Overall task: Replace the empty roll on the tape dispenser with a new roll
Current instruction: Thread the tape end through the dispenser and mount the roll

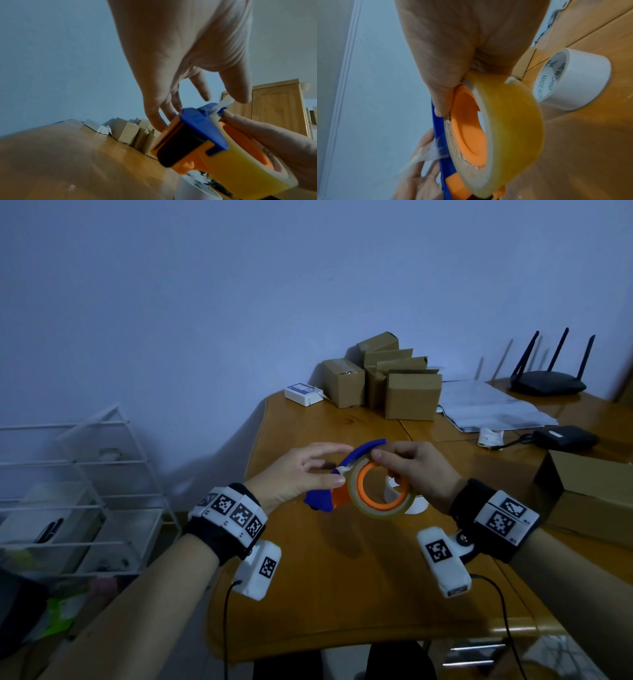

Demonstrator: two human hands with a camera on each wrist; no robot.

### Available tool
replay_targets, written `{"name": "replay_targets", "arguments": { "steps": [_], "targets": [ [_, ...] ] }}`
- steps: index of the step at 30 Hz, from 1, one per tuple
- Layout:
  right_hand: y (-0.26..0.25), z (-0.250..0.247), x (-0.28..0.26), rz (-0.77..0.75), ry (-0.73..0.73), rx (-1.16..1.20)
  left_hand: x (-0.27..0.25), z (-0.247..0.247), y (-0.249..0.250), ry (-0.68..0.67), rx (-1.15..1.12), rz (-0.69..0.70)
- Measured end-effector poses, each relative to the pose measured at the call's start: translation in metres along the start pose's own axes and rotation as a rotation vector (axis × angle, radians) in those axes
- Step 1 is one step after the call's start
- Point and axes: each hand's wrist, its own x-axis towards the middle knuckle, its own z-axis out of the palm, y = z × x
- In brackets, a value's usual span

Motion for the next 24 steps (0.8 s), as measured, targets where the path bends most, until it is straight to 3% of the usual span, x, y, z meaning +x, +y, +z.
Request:
{"name": "replay_targets", "arguments": {
  "steps": [4,13,20,24],
  "targets": [
    [0.002,-0.004,0.000,0.007,0.027,0.061,0.003,-0.002,-0.008,0.016,-0.009,-0.025],
    [0.002,-0.009,0.003,0.122,-0.013,0.284,-0.003,-0.001,-0.016,-0.120,-0.114,-0.154],
    [-0.004,0.003,0.006,0.086,0.006,-0.084,-0.001,-0.003,-0.019,-0.069,-0.198,-0.145],
    [-0.008,0.007,0.005,0.070,0.042,-0.046,-0.001,-0.006,-0.021,-0.022,-0.197,-0.121]
  ]
}}
